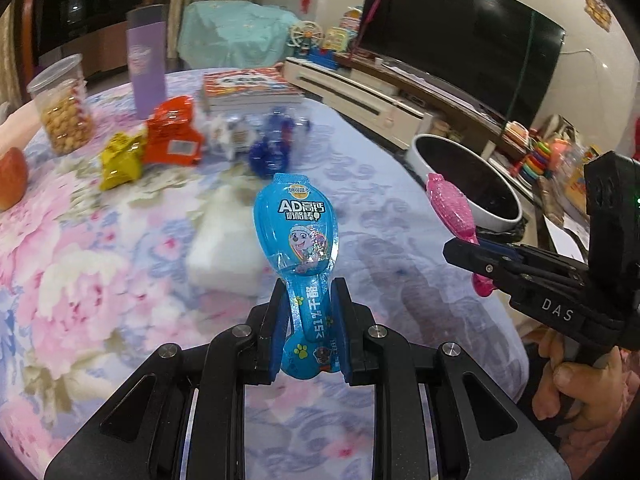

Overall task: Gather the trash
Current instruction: 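Carry the blue bottle and pink brush with both tools over the trash bin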

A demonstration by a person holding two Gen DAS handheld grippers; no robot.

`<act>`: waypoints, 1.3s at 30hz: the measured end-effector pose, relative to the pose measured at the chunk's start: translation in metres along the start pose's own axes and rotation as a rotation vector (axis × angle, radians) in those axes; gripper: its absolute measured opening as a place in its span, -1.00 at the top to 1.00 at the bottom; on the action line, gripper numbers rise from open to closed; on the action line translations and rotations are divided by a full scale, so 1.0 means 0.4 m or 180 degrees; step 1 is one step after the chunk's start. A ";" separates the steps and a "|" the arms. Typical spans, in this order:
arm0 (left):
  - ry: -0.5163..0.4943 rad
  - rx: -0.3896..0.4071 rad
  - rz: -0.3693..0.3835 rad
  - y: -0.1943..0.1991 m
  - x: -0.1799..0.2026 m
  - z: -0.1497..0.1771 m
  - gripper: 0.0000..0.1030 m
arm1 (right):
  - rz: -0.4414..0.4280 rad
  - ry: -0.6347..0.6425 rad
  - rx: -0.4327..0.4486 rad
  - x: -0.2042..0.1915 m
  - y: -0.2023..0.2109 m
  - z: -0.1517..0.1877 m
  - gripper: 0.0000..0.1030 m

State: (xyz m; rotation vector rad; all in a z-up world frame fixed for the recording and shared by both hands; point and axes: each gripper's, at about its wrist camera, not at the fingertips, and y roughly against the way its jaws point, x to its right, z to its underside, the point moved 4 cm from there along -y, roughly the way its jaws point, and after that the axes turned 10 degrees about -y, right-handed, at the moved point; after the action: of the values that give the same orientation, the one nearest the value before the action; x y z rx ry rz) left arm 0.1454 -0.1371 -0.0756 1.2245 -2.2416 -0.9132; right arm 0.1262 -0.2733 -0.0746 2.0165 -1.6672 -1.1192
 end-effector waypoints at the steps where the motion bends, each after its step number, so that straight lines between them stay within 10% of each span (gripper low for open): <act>1: -0.0014 -0.0007 0.0020 -0.005 0.008 -0.004 0.62 | 0.0017 -0.0024 0.0016 0.012 0.007 -0.002 0.57; 39: -0.0642 -0.0068 0.0526 -0.185 0.301 -0.240 0.62 | 0.0505 -0.0414 0.0284 0.321 0.146 -0.119 0.57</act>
State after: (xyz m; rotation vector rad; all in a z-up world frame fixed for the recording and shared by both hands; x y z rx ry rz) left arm 0.1861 -0.3019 -0.0559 0.9576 -2.4398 -1.0319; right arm 0.1229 -0.4205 -0.0531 1.8590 -1.9361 -1.1607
